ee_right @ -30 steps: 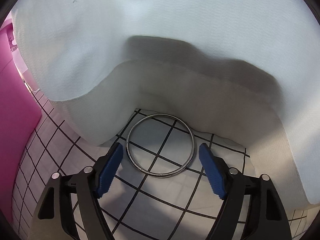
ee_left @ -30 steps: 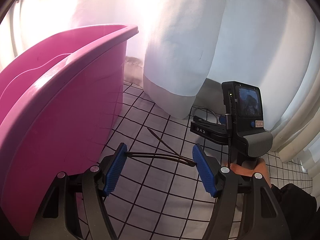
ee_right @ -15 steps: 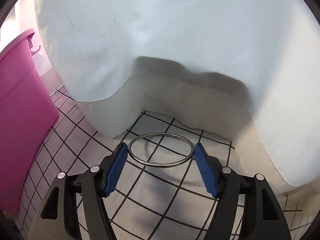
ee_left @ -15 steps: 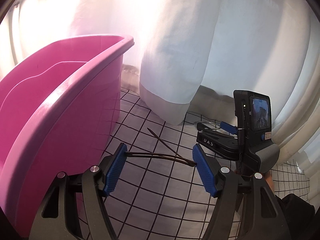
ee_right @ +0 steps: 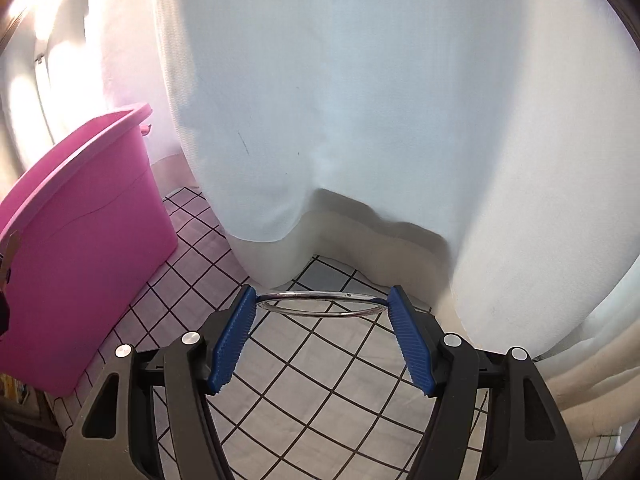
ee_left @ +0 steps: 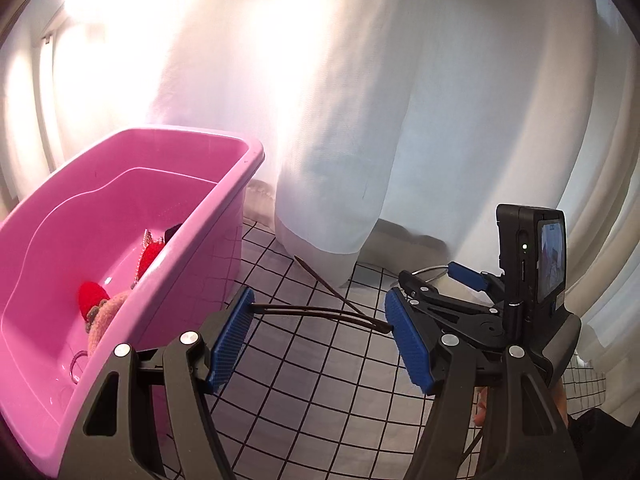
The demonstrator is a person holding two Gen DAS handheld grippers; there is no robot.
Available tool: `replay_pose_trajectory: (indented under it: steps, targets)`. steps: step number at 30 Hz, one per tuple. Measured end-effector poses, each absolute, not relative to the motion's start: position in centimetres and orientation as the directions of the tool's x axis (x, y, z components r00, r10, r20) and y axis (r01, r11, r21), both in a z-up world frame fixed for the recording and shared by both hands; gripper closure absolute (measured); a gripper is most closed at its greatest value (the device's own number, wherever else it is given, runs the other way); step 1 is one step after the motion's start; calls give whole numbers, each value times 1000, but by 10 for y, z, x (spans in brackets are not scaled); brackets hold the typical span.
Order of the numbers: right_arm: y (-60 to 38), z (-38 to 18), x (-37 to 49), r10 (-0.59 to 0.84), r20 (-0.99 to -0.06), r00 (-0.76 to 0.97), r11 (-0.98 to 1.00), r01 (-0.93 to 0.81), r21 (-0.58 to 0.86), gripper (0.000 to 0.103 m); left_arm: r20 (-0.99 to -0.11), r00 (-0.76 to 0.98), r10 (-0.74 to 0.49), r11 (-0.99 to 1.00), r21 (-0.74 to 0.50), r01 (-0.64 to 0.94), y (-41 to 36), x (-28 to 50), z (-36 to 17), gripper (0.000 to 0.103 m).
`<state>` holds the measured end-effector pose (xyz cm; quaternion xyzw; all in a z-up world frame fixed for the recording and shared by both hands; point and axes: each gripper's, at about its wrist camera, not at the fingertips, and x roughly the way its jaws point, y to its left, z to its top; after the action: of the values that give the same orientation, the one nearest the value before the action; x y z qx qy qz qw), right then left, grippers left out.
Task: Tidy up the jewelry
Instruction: 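Carry the hair pins and the ring over the pink tub with both tools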
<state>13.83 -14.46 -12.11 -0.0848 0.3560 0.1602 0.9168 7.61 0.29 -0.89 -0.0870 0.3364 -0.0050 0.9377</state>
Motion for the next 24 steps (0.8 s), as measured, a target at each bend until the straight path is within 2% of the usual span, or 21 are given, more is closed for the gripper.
replay_pose_trajectory:
  steps: [8, 24]
  targets:
    - [-119, -65, 113, 329, -609, 722, 894, -447, -47, 38, -573, 820, -12, 976, -185, -115, 21, 61, 35, 37]
    - [-13, 25, 88, 591, -482, 647, 726, -687, -32, 38, -476, 840, 261, 912, -163, -376, 126, 13, 106, 37]
